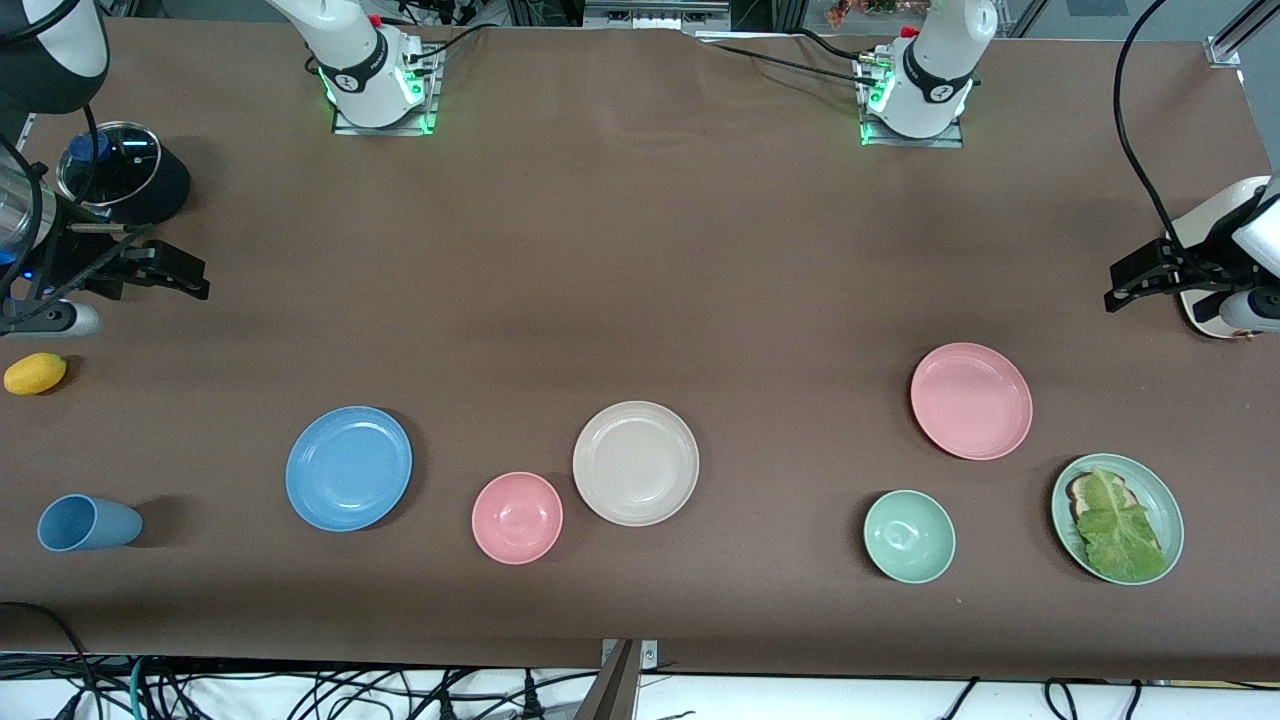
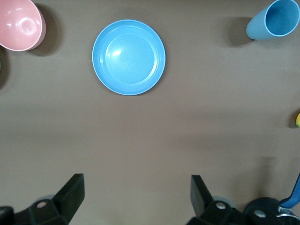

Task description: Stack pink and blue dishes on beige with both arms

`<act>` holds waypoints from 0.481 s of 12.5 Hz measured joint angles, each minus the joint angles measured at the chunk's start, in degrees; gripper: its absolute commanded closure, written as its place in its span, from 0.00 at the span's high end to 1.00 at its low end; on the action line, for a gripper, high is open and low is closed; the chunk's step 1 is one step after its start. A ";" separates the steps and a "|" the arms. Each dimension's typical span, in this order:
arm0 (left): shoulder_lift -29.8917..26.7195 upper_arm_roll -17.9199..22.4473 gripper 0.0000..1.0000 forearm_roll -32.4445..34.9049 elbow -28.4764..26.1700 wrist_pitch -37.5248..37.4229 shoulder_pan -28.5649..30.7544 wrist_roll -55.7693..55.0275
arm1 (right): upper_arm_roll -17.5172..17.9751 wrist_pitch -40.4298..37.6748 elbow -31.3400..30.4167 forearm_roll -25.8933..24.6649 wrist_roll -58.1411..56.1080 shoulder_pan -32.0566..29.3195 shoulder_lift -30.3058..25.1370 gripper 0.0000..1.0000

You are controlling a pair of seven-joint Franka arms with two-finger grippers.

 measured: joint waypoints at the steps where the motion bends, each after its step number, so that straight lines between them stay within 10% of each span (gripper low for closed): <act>1: 0.01 0.01 1.00 0.00 0.00 0.01 0.00 0.00 | 0.01 0.01 0.02 0.00 0.00 0.05 -0.03 1.00; 6: 0.33 0.02 1.00 0.00 0.00 0.77 0.00 0.00 | 0.14 0.57 0.11 0.00 0.02 0.72 -0.19 1.00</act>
